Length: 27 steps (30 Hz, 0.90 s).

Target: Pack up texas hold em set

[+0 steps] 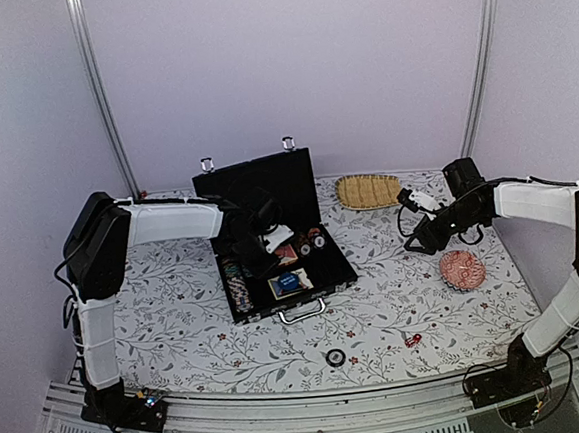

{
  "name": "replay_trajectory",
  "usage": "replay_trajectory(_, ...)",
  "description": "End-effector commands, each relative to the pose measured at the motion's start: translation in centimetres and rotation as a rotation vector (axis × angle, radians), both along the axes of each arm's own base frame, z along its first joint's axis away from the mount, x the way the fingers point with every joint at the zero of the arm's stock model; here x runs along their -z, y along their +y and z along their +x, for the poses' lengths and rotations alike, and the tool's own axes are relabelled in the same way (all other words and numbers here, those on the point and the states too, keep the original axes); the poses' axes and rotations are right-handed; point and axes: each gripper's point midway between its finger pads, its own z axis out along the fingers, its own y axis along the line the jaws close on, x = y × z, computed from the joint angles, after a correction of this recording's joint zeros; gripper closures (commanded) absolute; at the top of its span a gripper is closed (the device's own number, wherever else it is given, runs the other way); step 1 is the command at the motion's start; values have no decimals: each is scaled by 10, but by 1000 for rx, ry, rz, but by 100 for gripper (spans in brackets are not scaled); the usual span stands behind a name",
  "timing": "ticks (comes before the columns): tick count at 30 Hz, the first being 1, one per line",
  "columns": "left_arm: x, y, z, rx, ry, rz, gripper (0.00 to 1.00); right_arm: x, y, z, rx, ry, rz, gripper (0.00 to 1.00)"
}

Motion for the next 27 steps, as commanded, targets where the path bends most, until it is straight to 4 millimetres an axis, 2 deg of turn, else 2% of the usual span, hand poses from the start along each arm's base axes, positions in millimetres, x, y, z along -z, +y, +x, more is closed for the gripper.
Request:
replay_trajectory(1,12,12,2,-17,10,31,82,4,0,-2,-12,13,3,40)
replay_trajectory(9,15,15,4,-27,3,41,73,8,1,-3,-18,28,2,40)
replay_trajectory(17,1,10,5,-23,-18,6,69,10,1,-3,-22,38,2,39)
replay_trajectory(25,-41,1,7,-16,-70,-84,70,3,4,-5,-30,32,17,40)
replay_trajectory(27,-64,-2,7,-11,-97,-131,70,-5,5,-9,-45,26,26,41)
